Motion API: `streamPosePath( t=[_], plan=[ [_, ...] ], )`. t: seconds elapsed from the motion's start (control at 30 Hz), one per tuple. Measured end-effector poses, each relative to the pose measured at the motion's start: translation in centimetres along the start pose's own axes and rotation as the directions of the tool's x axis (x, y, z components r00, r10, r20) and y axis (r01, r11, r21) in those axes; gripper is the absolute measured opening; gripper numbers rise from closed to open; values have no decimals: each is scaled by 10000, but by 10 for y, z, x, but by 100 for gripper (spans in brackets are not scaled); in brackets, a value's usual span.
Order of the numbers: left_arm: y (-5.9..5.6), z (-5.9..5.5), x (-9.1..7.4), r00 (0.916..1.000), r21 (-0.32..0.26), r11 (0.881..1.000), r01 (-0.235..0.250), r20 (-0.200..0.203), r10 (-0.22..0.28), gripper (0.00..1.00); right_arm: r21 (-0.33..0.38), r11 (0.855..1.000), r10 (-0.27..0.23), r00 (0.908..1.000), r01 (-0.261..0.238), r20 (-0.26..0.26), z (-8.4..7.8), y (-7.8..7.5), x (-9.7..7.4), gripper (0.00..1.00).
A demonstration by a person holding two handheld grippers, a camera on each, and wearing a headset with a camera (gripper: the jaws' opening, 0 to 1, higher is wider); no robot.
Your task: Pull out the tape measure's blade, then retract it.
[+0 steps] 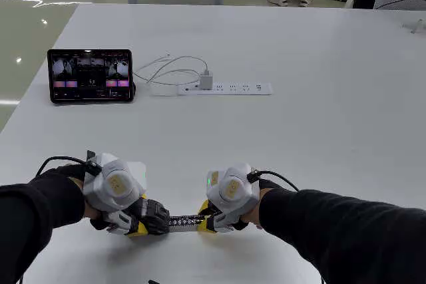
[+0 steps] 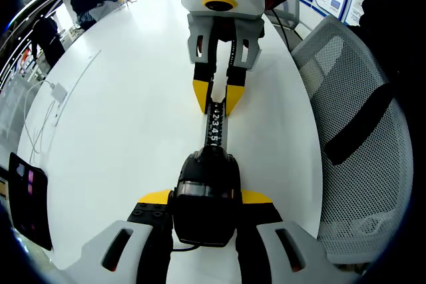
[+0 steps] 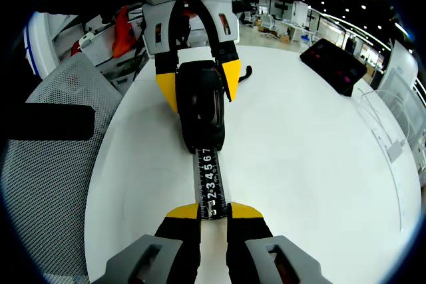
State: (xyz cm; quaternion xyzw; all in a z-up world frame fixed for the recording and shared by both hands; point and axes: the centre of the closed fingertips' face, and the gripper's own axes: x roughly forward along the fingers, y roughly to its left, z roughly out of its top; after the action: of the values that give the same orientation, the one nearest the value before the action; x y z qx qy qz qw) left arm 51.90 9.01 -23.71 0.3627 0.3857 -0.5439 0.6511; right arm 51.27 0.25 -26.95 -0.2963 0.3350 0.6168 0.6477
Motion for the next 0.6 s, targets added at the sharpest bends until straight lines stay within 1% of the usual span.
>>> streamPosePath(
  t=[0.6],
  plan=[
    [0, 1, 0, 10000, 11, 10000, -9, -7, 9, 31, 141, 9999, -34, 10000, 34, 15, -5, -1, -5, 10]
  ],
)
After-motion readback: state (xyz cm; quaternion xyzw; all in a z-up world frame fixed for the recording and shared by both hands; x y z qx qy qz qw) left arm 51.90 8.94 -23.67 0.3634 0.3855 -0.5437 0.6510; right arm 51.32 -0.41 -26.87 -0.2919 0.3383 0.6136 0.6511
